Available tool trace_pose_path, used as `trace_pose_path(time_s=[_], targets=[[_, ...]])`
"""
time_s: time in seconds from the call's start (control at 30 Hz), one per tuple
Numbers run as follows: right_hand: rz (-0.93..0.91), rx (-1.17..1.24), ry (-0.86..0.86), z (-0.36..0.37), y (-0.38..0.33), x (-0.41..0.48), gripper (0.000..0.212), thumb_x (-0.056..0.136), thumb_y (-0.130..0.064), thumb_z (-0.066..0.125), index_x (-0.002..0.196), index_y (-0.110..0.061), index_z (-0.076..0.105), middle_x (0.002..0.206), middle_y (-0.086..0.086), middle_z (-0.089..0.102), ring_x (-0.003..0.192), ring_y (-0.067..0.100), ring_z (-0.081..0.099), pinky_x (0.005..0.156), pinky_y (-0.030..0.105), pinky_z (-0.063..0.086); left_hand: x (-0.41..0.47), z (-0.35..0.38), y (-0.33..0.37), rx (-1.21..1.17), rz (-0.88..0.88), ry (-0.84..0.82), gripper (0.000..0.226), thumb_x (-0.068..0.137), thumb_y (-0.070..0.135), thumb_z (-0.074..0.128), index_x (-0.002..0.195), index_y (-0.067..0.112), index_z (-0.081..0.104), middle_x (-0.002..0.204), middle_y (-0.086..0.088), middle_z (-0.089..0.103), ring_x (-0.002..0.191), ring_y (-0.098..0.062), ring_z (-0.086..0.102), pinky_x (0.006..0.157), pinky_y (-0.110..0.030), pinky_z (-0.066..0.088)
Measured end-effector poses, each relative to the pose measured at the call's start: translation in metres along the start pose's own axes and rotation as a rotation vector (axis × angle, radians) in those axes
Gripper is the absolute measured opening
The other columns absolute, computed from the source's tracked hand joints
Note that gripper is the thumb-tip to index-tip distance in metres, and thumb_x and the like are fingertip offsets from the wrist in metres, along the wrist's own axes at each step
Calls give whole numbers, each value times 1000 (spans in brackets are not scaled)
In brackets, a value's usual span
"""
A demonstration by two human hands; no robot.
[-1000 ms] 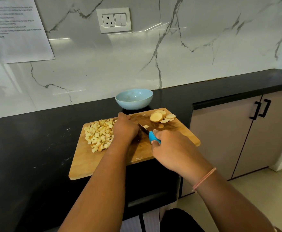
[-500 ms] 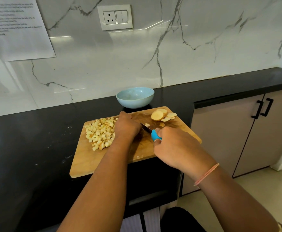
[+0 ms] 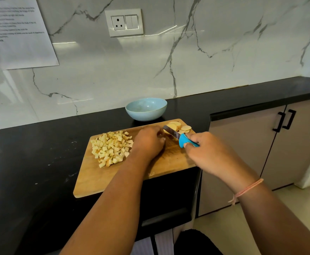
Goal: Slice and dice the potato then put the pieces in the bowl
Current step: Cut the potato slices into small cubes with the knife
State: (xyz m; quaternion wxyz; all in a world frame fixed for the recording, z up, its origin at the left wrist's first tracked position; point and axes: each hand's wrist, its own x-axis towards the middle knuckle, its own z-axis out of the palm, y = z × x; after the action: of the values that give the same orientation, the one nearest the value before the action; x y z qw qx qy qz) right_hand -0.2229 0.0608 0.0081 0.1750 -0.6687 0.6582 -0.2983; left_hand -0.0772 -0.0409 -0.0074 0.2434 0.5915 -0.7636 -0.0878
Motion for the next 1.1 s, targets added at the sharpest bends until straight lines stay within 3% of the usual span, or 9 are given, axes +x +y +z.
trace_pose_path(time_s=[0.1,0.3,0.43,0.67,0.8,0.9,1.0,1.1], targets=[[17,19,-3,6,5,2,40,99,-31,42,139,-27,45,101,-3,58,72,10,54,56,20,37,2,0,-2,69,32,-41,16,94,21,54,105,18,66,108,-1,62,95,-13,55,85,-25,48],[65,30,-13,3,18,-1,38,99,-29,42,137,-24,47,81,-4,53,61,7,49,49,18,33,2,-7,-5,224,71,-49,20,94,21,50,109,10,58,111,-8,60,97,-18,54,87,-29,45],[93,89,32,1,22,4,43,99,-28,43,142,-25,42,92,-2,57,62,7,50,47,17,31,-7,-22,-22,368,153,-66,24,95,26,47,112,12,55,111,-5,58,98,-19,50,90,-30,40],[8,168,172,13,17,22,42,98,-34,44,140,-26,46,92,-4,61,67,10,56,52,21,37,-15,-34,-48,489,54,77,34,95,43,49,100,18,70,108,-2,55,103,-19,46,86,-32,39],[2,431,240,23,15,43,38,98,-32,46,135,-24,52,80,-5,58,61,7,54,50,20,39,-10,-30,-31,451,69,179,26,96,37,52,106,17,66,112,-4,57,106,-23,50,86,-34,40],[104,621,204,26,15,52,28,98,-30,46,122,-23,57,68,1,56,45,8,45,38,20,34,-3,-21,-17,351,100,170,25,93,30,55,113,17,63,112,-5,60,103,-23,54,84,-35,45],[156,703,180,25,16,51,13,98,-29,45,98,-26,58,65,4,54,41,9,41,35,18,33,6,-9,-3,232,106,110,28,93,33,55,114,15,62,113,-5,62,102,-21,56,83,-35,49],[153,724,191,25,18,50,16,98,-27,46,86,-27,56,64,4,53,40,8,41,34,17,32,18,6,10,184,138,-8,40,95,36,53,129,14,51,126,-7,57,110,-22,54,90,-36,47]])
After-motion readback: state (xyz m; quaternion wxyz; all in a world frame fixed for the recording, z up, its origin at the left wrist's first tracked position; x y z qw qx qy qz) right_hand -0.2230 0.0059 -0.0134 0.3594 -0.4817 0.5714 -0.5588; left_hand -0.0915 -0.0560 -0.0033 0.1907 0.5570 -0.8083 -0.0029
